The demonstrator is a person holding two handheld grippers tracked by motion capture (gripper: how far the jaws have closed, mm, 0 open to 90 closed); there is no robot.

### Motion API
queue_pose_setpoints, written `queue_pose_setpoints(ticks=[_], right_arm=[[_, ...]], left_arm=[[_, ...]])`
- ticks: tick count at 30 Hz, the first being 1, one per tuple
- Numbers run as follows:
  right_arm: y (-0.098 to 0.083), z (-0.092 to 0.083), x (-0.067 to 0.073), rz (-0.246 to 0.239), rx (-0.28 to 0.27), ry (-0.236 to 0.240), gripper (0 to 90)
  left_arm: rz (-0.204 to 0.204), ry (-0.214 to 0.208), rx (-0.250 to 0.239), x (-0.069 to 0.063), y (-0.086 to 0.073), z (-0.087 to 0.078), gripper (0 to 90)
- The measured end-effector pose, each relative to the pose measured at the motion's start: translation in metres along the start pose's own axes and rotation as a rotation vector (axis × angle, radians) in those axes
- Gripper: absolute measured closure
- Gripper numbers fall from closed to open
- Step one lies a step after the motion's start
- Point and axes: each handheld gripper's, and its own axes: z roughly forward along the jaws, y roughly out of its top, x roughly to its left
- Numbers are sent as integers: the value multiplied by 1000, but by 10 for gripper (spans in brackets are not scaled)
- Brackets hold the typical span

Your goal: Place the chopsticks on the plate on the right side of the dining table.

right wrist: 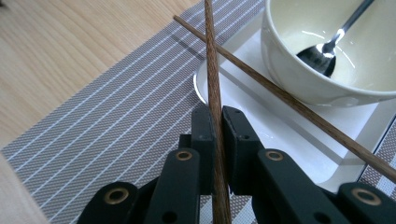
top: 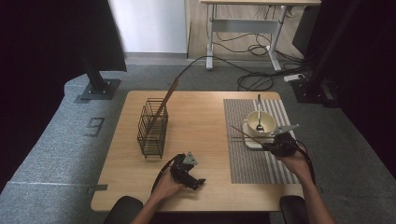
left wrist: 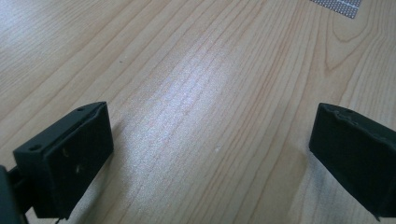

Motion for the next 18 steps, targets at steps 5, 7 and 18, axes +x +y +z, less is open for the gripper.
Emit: queue_pose_setpoints(ticks=[5,7,18], right_arm=[[-5,8,-8,13,11,-16,826],[-7,11,-11,24,10,-20,826],[-11,27,-23,37,22,-30,825]], left_arm=[[8,4,3,-1,0,0,0],[13,7,7,-2,0,1,0],[28,18,14,-4,1,2,0]])
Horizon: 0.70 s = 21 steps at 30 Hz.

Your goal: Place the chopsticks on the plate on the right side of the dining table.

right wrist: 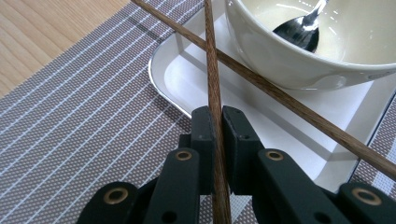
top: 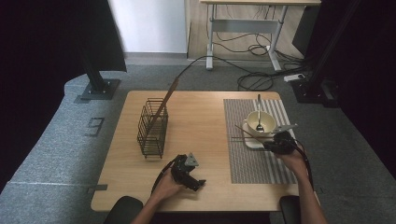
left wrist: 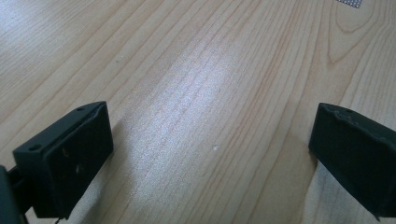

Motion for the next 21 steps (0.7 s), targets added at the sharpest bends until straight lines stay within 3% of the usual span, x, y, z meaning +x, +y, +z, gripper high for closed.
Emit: queue_pose_setpoints(ticks=[10,21], right_arm=[[-6,6,-10,-11,32,-34,805],[-7,6,-18,3,8,-45,766]], left_arm=[[7,1,2,-1,0,0,0],[14,-5,2,-1,1,1,0]])
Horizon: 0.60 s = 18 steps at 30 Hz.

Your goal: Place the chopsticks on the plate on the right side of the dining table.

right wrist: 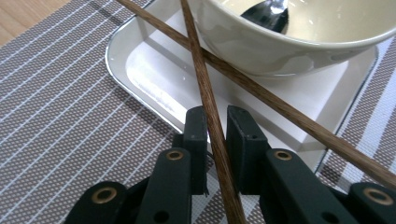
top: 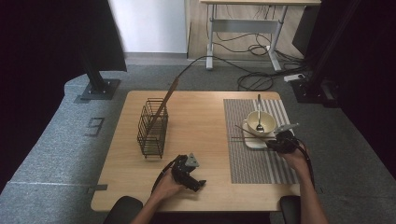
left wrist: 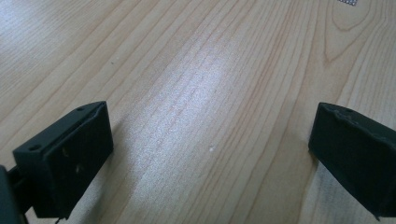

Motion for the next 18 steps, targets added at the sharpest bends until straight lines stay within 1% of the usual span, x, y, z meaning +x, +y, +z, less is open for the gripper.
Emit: queue_pose_setpoints(ticks=[5,12,15,18], right_arm=[[-2,1,-2,2,-10,-25,736],[-7,1,-7,36,-19,-49,681],[-8,0,-8,49,-22,-60,634],[-8,0,-9,49,-22,-69,604]], left_arm=[[2,-2,0,0,0,0,0],[4,-3,0,0,0,0,0],[4,-3,0,0,0,0,0],[5,-4,0,0,0,0,0]])
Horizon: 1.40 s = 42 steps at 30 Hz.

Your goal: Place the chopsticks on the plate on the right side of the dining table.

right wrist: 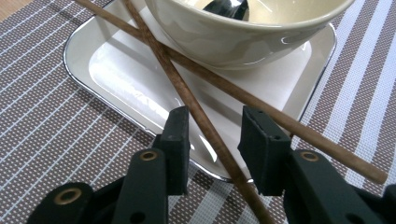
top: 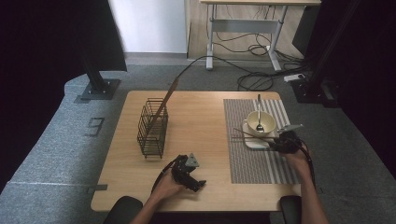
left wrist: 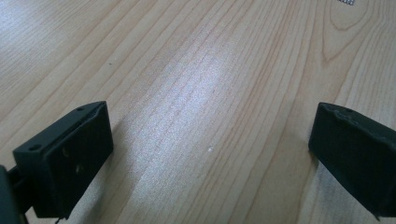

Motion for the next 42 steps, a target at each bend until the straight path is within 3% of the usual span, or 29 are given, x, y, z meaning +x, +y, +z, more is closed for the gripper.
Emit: queue_pose_setpoints(ticks=[14,28,36,42], right_arm=[[0,2,0,-20,9,-98,474],[-3,3,-8,36,1,-185,425],[-4,4,-10,48,-9,-195,401],[-4,0,-10,71,-26,-161,372]], left_arm=[[1,0,0,0,0,0,0],[0,0,-1,-1,1,1,0],[0,0,-1,-1,1,1,0],[0,0,0,-1,1,1,0]])
